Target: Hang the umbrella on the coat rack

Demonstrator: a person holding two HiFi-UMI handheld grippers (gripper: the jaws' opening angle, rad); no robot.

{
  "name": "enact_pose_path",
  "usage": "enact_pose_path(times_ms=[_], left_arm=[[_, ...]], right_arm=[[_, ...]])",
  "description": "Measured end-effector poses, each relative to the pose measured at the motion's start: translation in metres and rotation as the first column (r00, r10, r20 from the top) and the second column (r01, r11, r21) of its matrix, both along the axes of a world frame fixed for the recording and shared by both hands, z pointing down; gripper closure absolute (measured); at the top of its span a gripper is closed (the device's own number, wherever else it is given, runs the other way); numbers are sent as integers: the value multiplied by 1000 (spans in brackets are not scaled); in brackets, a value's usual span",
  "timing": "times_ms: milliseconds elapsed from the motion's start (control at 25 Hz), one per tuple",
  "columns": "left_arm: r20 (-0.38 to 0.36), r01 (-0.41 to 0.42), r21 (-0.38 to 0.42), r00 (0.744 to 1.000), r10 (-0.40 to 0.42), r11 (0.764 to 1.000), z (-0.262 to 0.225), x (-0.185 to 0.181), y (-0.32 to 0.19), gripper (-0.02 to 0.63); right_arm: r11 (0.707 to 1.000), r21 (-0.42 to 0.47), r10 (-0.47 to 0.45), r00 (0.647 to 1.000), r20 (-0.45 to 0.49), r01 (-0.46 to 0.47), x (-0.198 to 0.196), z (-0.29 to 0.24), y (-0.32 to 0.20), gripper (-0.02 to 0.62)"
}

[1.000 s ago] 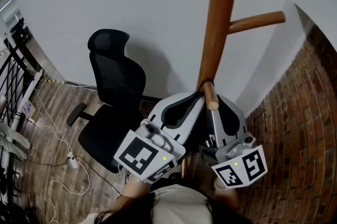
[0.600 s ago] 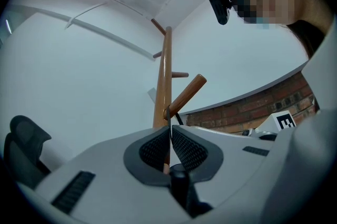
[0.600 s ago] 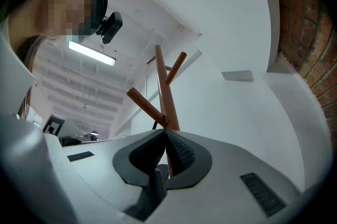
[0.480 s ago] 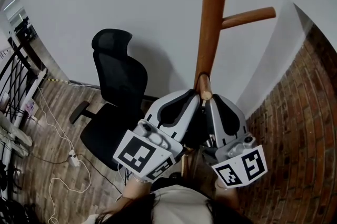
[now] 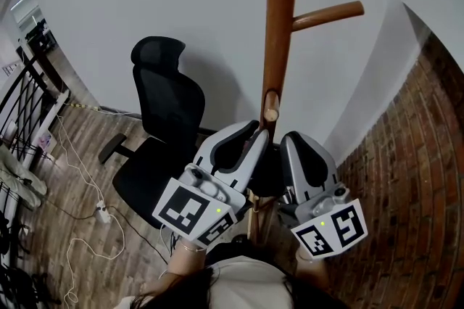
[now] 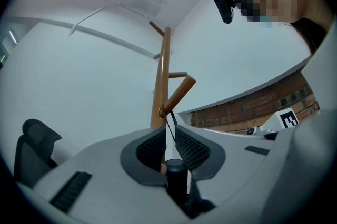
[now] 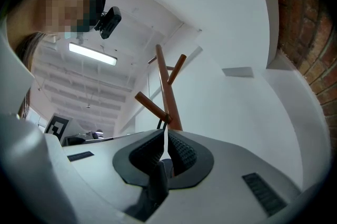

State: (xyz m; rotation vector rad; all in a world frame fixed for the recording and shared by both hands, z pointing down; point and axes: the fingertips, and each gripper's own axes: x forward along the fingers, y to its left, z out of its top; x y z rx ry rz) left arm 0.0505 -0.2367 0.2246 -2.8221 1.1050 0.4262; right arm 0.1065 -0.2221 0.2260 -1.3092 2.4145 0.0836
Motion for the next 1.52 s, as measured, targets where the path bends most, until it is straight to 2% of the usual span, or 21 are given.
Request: enact_pose_path(times_ms=[240, 480, 680, 960, 1240, 1520], left_arm=[[-3, 54, -5, 999, -54, 999, -6, -7, 11, 561], [8, 95, -23, 995, -95, 995, 8, -15, 20, 561], [25, 124, -46, 992, -123, 991, 19, -19, 25, 561], [61, 108, -56, 993, -104, 993, 29, -18, 40, 563], [105, 109, -33, 989, -105, 994, 36, -31, 63, 572], [93, 84, -29, 992, -81, 996, 37, -51, 88, 591]], right_arm=[[1000, -17, -17, 1000, -8, 17, 2, 0, 13, 558], [999, -35, -35, 999, -1, 35, -1, 13, 21, 558], [999, -52, 0, 1000, -9, 0, 1, 21, 27, 558], [997, -61, 40, 999, -20, -41, -2, 24, 37, 558], [996, -66, 61, 998, -1, -61, -18, 25, 60, 560], [993, -55, 103, 995, 3, -103, -33, 26, 86, 560]])
